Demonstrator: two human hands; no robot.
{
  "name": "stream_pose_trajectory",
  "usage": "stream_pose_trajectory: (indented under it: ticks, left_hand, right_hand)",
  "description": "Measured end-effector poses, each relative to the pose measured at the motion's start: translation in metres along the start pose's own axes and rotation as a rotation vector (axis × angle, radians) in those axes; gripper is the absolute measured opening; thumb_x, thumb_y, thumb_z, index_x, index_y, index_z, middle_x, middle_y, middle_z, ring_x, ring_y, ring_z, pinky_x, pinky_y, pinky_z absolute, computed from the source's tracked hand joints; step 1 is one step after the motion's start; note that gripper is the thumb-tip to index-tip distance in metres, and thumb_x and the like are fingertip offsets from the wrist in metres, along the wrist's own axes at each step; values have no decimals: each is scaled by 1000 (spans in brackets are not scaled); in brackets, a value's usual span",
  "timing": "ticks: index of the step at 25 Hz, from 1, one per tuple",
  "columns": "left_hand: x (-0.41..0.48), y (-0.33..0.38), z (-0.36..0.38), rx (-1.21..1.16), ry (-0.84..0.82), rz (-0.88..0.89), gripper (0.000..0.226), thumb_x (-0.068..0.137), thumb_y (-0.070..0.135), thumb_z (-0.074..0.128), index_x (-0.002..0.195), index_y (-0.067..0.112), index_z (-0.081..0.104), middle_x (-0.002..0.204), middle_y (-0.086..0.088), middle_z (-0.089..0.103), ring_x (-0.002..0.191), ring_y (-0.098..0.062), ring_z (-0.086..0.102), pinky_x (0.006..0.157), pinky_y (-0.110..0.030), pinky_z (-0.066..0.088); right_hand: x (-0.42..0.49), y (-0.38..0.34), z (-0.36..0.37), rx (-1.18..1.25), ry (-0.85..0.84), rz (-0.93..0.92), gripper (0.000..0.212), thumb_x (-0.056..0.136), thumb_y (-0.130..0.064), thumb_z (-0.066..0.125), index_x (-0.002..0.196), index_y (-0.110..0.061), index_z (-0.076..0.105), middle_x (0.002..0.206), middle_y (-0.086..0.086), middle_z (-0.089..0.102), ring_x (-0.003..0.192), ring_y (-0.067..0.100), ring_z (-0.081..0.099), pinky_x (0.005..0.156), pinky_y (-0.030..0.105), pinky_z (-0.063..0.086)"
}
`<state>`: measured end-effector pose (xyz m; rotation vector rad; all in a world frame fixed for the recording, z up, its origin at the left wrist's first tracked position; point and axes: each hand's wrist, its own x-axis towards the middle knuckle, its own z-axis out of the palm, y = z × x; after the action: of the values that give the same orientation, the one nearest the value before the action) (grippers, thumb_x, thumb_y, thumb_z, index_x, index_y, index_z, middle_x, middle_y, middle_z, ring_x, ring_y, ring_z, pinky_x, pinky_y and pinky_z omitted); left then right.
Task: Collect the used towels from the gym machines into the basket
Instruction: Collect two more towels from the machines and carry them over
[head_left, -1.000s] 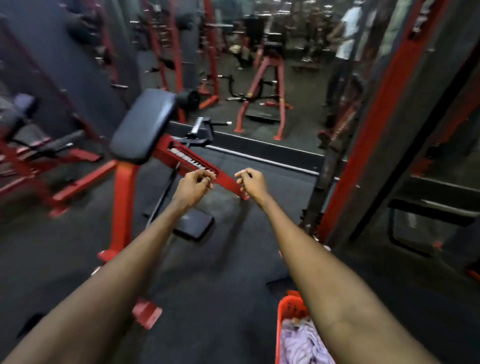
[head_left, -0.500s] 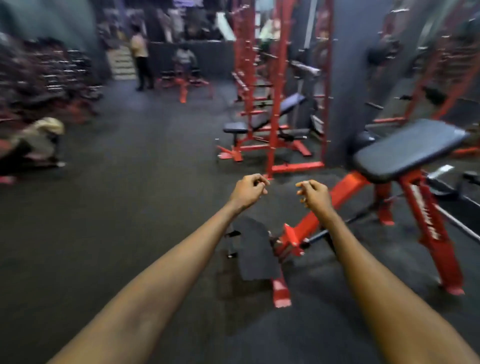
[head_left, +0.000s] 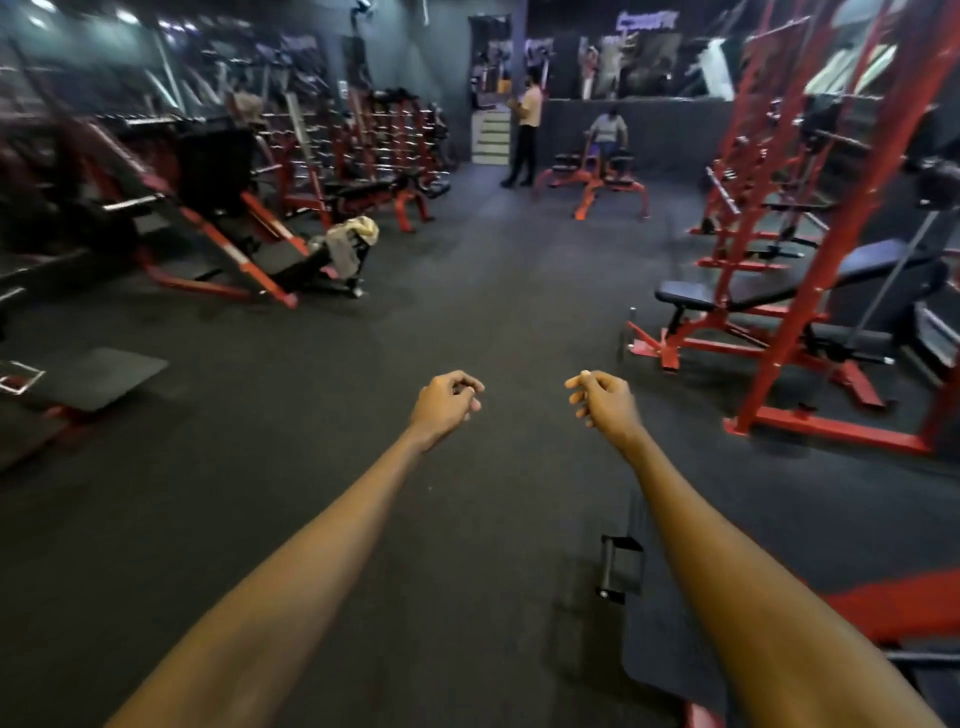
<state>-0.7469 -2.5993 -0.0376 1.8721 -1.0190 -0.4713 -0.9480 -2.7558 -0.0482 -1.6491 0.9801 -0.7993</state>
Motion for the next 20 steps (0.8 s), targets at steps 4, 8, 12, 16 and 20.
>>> stream_pose_trajectory:
  ticks: [4, 8, 12, 16, 20]
  left_hand:
    - [67, -28, -36, 4, 103, -89, 24, 91, 11, 49, 89, 21, 70, 76, -1, 74, 55, -9, 60, 52, -20, 44]
    - [113, -60, -59, -35, 196, -160, 24, 93, 10, 49, 92, 19, 71, 73, 1, 72, 55, -10, 59, 50, -21, 43]
    - [161, -112, -83, -19, 229, -238, 24, 93, 9, 48, 94, 17, 70, 76, -1, 72, 56, -10, 59, 48, -19, 43]
    - [233, -156, -123, 5, 257, -239, 24, 93, 9, 49, 93, 20, 71, 77, 0, 73, 58, -10, 60, 50, -18, 45]
    - [322, -197, -174, -4, 261, -262, 26, 94, 8, 48, 92, 19, 71, 76, -1, 73, 57, -11, 60, 50, -18, 44]
  right_hand:
    - [87, -16, 41, -30, -82, -22, 34, 105, -26, 43, 92, -11, 72, 69, -1, 63, 53, 13, 55, 48, 26, 41]
    - [154, -24, 82, -42, -156, -14, 35, 105, -27, 43, 94, -10, 72, 71, -1, 65, 55, 12, 55, 50, 25, 42]
    - [216, -13, 144, -53, -233, 17, 35, 105, -28, 44, 92, -11, 73, 70, -2, 65, 56, 13, 56, 50, 26, 42]
    - [284, -12, 215, -70, -251, 25, 36, 104, -28, 43, 93, -11, 73, 71, -2, 66, 56, 13, 57, 50, 25, 43]
    - [356, -26, 295, -115, -293, 25, 35, 104, -28, 44, 89, -14, 73, 70, -2, 66, 56, 12, 57, 51, 27, 44]
